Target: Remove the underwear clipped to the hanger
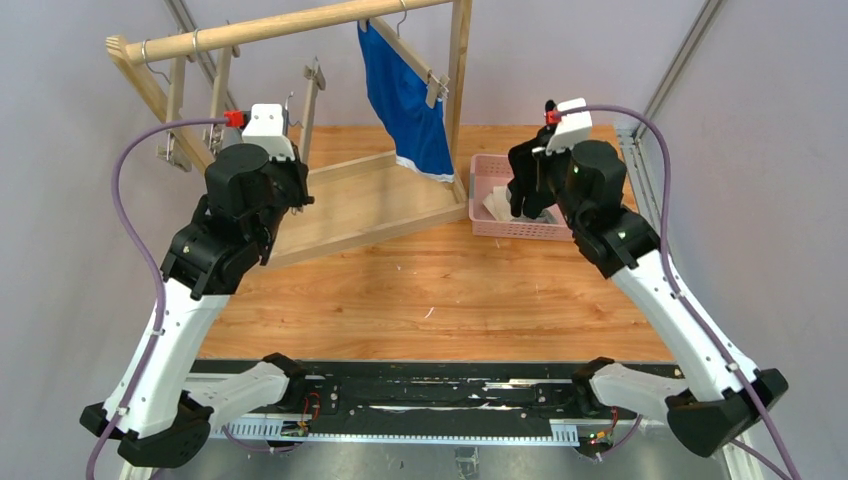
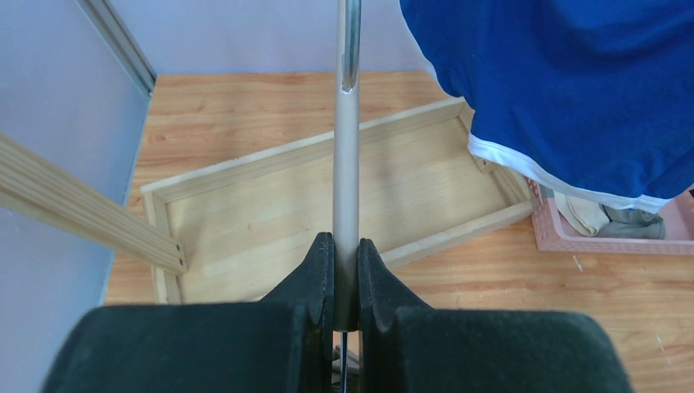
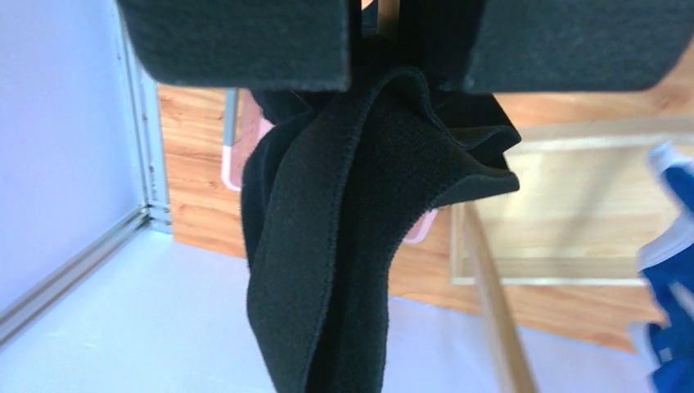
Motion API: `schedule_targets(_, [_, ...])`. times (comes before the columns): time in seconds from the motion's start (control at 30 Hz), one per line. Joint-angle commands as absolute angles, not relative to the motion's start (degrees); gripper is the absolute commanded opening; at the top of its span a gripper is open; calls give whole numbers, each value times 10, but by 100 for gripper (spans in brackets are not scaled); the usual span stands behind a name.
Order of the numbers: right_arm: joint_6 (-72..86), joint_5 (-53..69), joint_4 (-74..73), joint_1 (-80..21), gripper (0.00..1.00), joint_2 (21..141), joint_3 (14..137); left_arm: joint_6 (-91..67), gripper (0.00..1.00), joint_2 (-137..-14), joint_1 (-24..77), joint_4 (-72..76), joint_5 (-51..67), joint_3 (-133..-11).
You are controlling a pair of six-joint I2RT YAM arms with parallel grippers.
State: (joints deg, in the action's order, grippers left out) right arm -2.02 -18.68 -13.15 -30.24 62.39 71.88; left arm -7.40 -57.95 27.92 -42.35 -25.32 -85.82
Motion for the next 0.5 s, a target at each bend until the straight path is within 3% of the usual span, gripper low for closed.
schedule_targets(0.0, [-50,-187,-93,-251,1,677,765,-45,0,-588,276,-424,-249,-898])
schedule_targets(0.27, [-14,-137,-75,-168,1,766,766,-34,0,-597,257,-436,-243,-915])
schedule_targets(0.47, [10,-118,-39,-150,1,795,701,-42,0,-607,232,-433,-219,-925])
